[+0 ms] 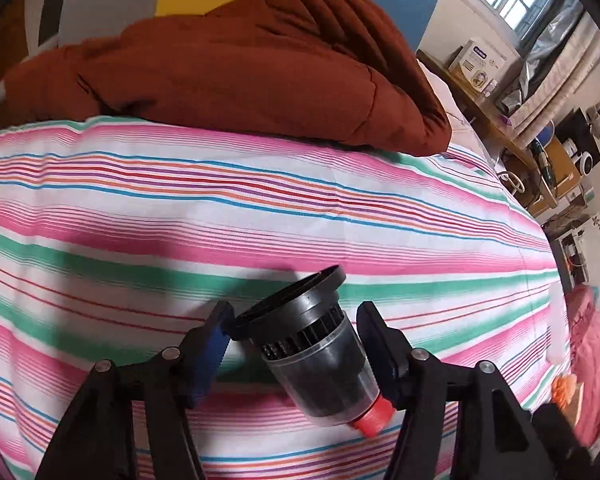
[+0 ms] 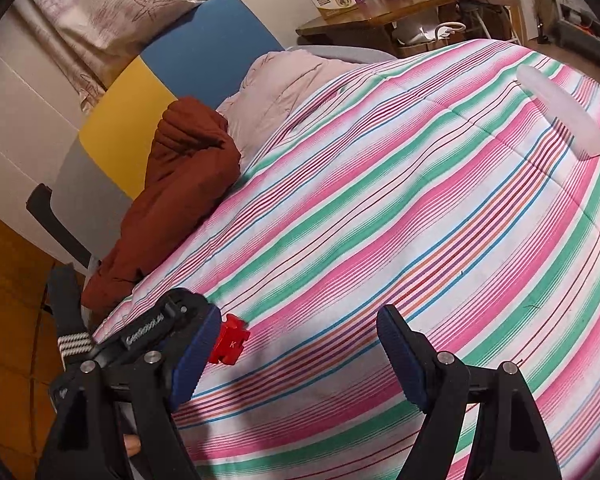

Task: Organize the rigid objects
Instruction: 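Grasp the clear-black cup with the left gripper while the right gripper grasps the red block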

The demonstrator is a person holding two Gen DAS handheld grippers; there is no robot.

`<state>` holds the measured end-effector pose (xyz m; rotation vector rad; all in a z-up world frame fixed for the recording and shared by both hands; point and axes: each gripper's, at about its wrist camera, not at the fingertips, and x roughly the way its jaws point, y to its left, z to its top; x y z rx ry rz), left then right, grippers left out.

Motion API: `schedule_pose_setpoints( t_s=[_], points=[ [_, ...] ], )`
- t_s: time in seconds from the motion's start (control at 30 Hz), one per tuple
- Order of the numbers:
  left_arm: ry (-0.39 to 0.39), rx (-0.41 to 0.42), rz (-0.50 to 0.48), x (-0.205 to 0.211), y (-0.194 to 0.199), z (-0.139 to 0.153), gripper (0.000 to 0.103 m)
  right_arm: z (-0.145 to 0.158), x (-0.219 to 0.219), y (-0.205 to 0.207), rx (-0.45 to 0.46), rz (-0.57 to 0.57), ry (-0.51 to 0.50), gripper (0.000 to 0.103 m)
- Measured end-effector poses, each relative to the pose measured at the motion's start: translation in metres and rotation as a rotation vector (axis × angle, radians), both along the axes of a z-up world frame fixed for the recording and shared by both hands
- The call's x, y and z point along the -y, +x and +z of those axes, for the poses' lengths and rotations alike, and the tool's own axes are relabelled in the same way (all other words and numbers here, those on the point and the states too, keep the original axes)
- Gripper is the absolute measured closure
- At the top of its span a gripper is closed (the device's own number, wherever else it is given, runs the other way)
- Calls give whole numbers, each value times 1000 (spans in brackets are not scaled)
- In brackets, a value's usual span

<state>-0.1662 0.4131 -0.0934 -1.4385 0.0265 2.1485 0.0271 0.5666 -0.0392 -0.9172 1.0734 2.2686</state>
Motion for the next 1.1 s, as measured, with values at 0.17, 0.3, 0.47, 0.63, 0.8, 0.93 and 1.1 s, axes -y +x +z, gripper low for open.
schedule_pose_setpoints(
  t_s=[0.17, 0.3, 0.47, 0.63, 0.8, 0.93, 1.1],
  points=[
    [5, -28, -18, 43, 6, 0, 40, -2, 5, -5, 20, 33, 10, 22],
    [-4, -50, -57, 88, 23, 2, 40, -7, 15, -16, 45, 108, 27, 23],
    [-9, -74, -55, 133, 55, 7, 40, -9, 47, -37, 92, 269, 150, 23],
    [-22, -114, -123, 137, 86, 6, 41, -17, 67, -64, 123, 374, 228, 23],
    [-45, -165, -147, 139, 105, 7, 41, -24, 68, -92, 144, 383, 257, 23],
    [-31, -152, -129, 140, 103, 6, 41, -43, 72, -114, 223, 429, 228, 88],
    [9, -137, -107, 145, 100, 2, 42, -44, 89, -102, 264, 484, 226, 88]
  ],
)
